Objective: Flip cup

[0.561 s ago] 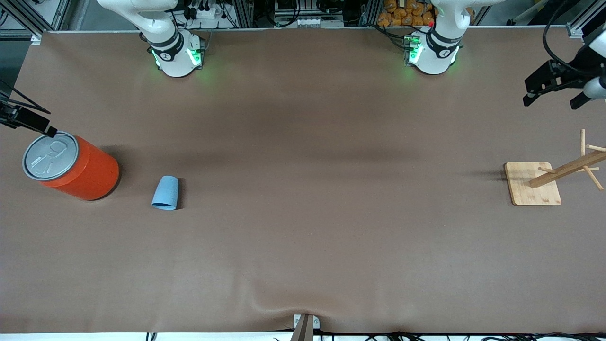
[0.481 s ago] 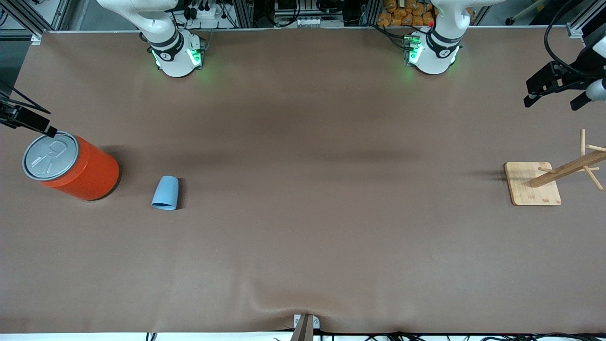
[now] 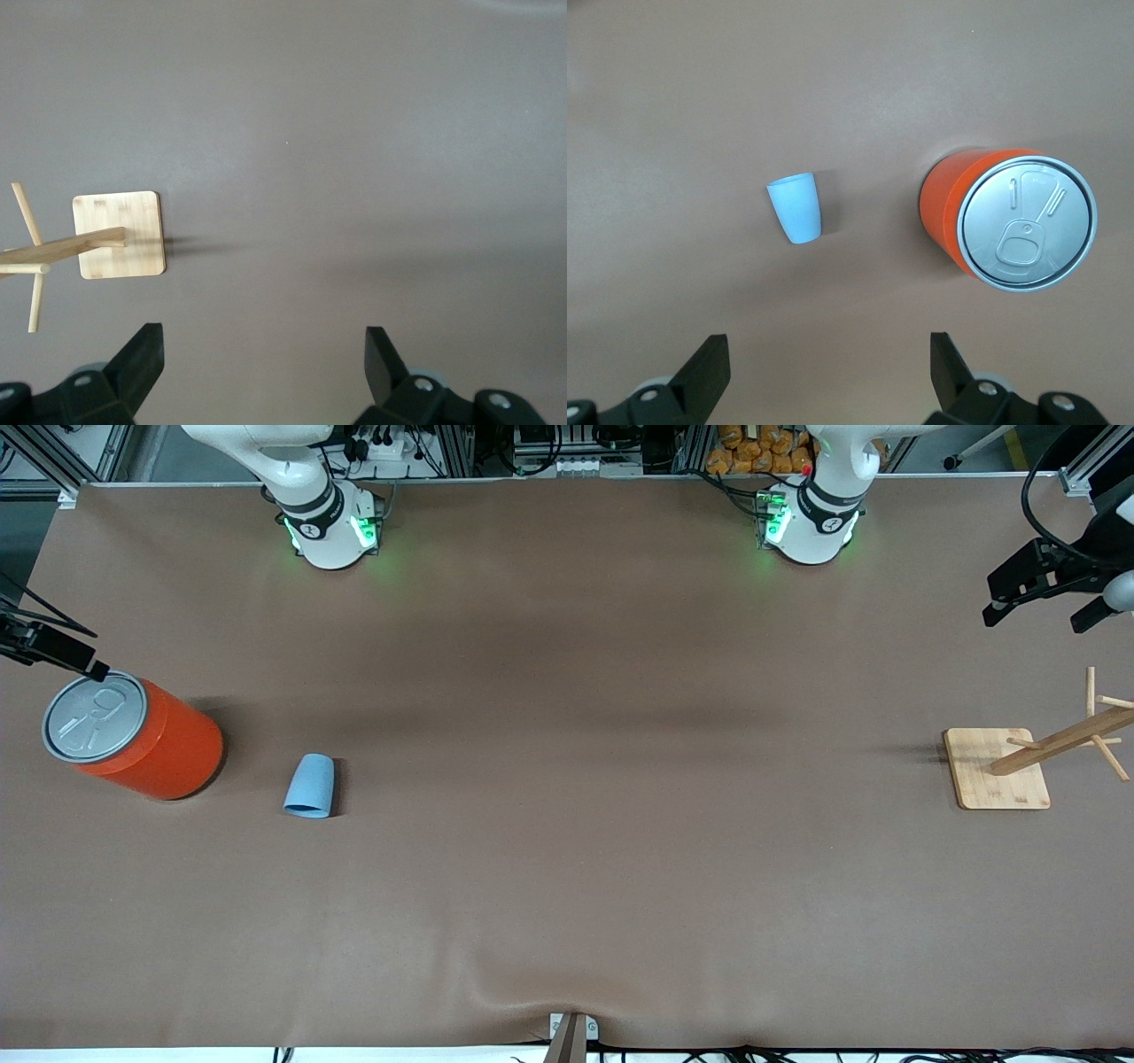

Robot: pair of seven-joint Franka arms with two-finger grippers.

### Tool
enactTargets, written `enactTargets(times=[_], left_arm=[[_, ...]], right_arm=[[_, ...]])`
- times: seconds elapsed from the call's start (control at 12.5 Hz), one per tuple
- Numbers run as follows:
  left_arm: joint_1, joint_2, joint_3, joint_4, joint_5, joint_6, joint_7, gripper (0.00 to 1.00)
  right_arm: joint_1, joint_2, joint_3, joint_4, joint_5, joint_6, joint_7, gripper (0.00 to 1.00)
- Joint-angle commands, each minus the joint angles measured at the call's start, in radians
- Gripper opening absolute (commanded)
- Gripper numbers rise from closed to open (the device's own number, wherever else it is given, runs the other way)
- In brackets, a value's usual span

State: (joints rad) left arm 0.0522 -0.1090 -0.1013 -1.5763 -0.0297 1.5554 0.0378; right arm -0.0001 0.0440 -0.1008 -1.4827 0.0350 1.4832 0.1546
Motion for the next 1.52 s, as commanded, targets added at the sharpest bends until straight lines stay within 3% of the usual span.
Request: enactTargets(times=[0.0,0.08,0.48,0.88,1.12,1.44], left_arm=[[0.0,0.018,-0.003,0.035,0.001,-0.04,-0.015,1.0],[0.003,0.014,-0.005,0.035,-0.002,-0.041,-0.015,1.0],[0.005,0.011,-0.005,0.035,0.001,-0.043,-0.007,1.0],[0.001,0.009,-0.02,0.03,0.002,-0.052,-0.006,1.0],[0.005,0.011,-0.018,0.029,0.001,-0.121,-0.007,1.0],[0.009,0.008,-0.014,0.027,0.001,-0.159,-0.002,1.0]], right_arm=[[-0.005,0.048,0.0,0.015,0.028,-0.012,-0.004,1.0],[0.003,0.112,0.001,0.016,0.026,-0.015,-0.01,1.0],[0.063,0.206,0.012,-0.033,0.029,0.0,-0.096,1.0],[0.089,0.197,0.019,-0.377,0.12,0.419,-0.112,1.0],[0.107,0.221,0.026,-0.508,0.12,0.656,-0.182,1.0],[0.112,0.322,0.026,-0.551,0.12,0.871,-0.309,1.0]])
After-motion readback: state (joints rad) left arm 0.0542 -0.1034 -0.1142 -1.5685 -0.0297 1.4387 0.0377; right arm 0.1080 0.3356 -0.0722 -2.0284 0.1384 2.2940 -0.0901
